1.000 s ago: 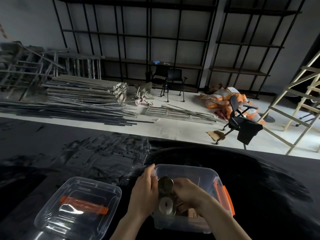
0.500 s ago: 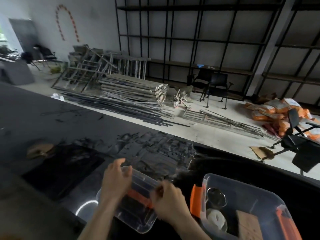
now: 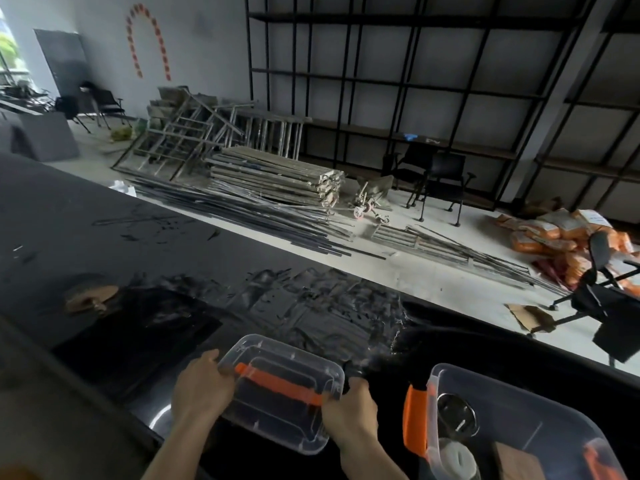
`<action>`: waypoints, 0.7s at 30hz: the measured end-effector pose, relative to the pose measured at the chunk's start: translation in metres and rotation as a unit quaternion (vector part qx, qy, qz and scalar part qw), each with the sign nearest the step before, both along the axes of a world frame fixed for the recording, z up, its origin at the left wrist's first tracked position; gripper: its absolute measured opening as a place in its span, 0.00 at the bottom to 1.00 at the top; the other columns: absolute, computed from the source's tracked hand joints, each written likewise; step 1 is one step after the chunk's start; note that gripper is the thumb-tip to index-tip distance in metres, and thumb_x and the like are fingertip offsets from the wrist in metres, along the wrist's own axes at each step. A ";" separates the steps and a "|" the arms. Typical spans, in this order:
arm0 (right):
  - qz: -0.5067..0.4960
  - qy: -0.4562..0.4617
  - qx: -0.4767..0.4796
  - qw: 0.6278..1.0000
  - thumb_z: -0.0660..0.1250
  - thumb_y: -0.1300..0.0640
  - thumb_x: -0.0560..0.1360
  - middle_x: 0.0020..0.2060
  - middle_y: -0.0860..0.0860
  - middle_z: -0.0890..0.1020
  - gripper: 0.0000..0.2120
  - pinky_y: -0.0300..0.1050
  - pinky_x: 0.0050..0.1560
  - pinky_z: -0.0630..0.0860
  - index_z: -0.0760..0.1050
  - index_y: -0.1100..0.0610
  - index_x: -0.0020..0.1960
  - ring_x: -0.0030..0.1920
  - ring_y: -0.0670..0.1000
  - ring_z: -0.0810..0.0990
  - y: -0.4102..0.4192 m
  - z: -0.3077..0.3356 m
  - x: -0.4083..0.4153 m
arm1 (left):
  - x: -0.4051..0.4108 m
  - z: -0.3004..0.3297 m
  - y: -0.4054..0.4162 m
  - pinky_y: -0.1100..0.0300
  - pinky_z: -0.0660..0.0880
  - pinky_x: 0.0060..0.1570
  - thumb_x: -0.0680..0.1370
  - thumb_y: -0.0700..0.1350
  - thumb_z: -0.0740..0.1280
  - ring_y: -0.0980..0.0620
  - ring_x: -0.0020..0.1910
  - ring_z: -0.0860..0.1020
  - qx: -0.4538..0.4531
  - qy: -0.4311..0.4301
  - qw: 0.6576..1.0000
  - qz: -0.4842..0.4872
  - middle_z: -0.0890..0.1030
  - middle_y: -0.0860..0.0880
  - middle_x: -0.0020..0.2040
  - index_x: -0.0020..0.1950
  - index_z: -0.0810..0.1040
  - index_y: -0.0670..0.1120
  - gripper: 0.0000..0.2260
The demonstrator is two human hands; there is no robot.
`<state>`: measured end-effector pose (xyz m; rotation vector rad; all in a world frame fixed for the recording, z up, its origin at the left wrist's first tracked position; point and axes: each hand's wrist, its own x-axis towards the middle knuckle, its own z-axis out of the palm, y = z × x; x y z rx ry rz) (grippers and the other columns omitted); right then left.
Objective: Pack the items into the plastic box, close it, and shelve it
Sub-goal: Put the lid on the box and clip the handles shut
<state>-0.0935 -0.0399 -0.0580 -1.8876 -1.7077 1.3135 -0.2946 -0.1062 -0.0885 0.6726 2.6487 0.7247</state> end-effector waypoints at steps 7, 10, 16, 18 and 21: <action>-0.045 0.092 0.106 0.989 0.67 0.48 0.77 0.45 0.51 0.82 0.10 0.43 0.46 0.74 0.72 0.52 0.53 0.44 0.51 0.78 0.050 0.068 0.013 | 0.003 0.081 0.049 0.50 0.73 0.58 0.79 0.44 0.63 0.38 0.61 0.79 0.093 0.030 0.995 0.001 0.83 0.41 0.62 0.65 0.81 0.46 0.16; -0.082 0.113 0.150 0.979 0.68 0.54 0.76 0.47 0.50 0.82 0.10 0.41 0.46 0.73 0.74 0.51 0.57 0.47 0.51 0.79 0.078 0.099 0.047 | 0.025 0.109 0.081 0.49 0.74 0.49 0.80 0.48 0.63 0.38 0.51 0.80 0.148 0.039 0.988 -0.035 0.85 0.41 0.52 0.54 0.82 0.42 0.12; -0.175 0.126 0.191 0.958 0.66 0.68 0.71 0.47 0.51 0.87 0.20 0.43 0.47 0.79 0.81 0.56 0.62 0.48 0.52 0.85 0.121 0.127 0.151 | 0.106 0.145 0.135 0.56 0.72 0.48 0.80 0.44 0.65 0.43 0.56 0.81 0.247 -0.049 0.960 -0.123 0.85 0.47 0.58 0.61 0.84 0.46 0.13; -0.213 0.136 0.201 0.946 0.66 0.70 0.70 0.45 0.50 0.87 0.20 0.42 0.45 0.79 0.83 0.57 0.59 0.46 0.51 0.85 0.125 0.130 0.188 | 0.134 0.150 0.147 0.57 0.75 0.44 0.77 0.41 0.67 0.50 0.46 0.82 0.281 -0.091 0.944 -0.145 0.87 0.51 0.51 0.61 0.85 0.47 0.14; -0.261 0.154 0.222 0.927 0.69 0.71 0.65 0.41 0.47 0.87 0.22 0.51 0.53 0.83 0.85 0.56 0.56 0.45 0.52 0.86 0.124 0.130 0.233 | 0.172 0.157 0.156 0.56 0.77 0.37 0.76 0.38 0.69 0.55 0.37 0.81 0.301 -0.142 0.923 -0.192 0.85 0.56 0.41 0.59 0.85 0.51 0.14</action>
